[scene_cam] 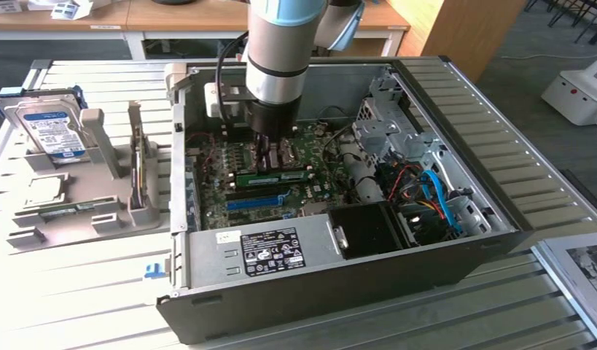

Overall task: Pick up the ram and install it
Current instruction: 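Press down the ram until it locks into place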

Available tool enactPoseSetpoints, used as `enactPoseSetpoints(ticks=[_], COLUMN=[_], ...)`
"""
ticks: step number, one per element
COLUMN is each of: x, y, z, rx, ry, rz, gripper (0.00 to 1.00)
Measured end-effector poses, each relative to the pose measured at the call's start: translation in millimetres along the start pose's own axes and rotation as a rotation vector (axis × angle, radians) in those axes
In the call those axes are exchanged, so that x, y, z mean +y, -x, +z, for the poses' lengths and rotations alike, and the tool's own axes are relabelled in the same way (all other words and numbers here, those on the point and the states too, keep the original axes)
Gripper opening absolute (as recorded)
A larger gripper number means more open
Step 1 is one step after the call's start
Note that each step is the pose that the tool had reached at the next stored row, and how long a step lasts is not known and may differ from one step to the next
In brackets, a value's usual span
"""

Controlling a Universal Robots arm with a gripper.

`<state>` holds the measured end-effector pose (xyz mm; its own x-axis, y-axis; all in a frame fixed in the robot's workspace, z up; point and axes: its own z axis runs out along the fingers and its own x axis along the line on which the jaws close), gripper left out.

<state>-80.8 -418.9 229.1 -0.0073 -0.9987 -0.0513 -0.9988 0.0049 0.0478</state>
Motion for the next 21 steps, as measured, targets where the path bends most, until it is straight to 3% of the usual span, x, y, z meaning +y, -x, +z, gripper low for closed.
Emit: enactPoseSetpoints(ticks=[21], x=[-0.1], y=[-0.3], z=[4.7], rx=[0.0007], ry=[0.0003], rz=[0.000], gripper=[0.10])
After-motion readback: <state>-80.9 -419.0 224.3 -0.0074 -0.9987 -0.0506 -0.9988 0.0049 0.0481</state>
